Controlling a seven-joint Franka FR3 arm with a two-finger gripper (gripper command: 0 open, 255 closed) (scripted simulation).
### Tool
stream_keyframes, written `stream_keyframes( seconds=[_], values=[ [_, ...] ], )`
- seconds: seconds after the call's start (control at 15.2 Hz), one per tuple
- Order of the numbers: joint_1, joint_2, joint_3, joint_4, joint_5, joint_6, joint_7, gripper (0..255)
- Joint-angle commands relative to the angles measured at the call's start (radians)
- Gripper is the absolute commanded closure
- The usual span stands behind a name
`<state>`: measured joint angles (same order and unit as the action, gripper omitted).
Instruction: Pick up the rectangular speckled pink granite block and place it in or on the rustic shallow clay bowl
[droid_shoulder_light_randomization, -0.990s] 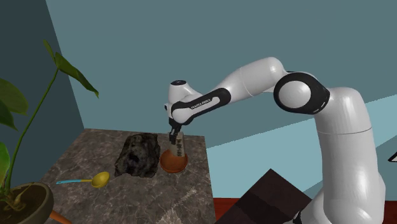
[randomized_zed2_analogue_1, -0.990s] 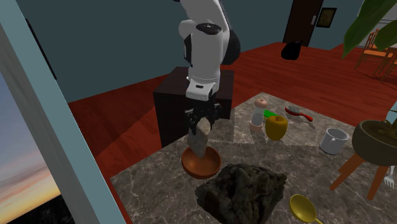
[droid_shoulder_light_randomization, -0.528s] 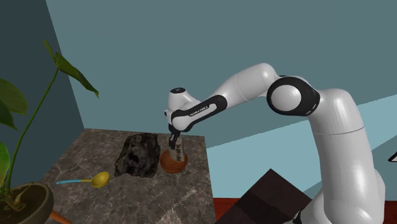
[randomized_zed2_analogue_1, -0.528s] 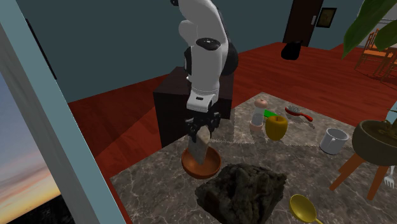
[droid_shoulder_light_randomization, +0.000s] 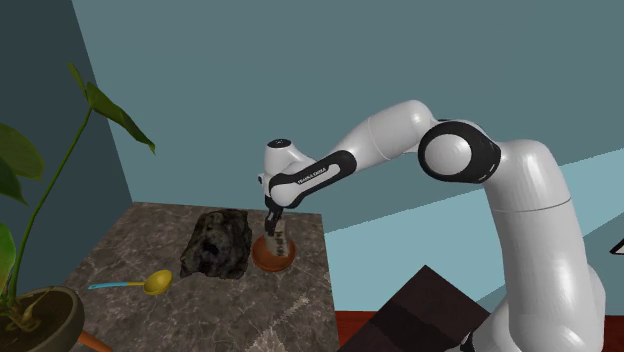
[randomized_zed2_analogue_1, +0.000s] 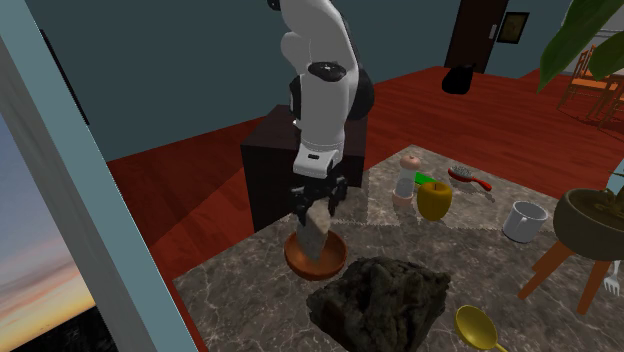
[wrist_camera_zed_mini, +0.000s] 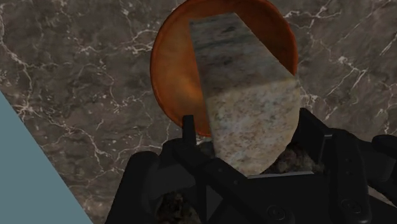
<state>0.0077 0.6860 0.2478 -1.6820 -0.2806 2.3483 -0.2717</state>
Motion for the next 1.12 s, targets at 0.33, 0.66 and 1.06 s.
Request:
stream_keyframes(
  seconds=[0.33,0.66,1.06],
  values=[
    [-0.003,-0.024,0.006,-0.002,0.007,-0.02,-0.004,0],
    [-0.011,-0.085,0.021,-0.001,0.027,-0.082,-0.016,0],
    [-0.011,-0.085,0.021,-0.001,0.027,-0.082,-0.016,0]
  ],
)
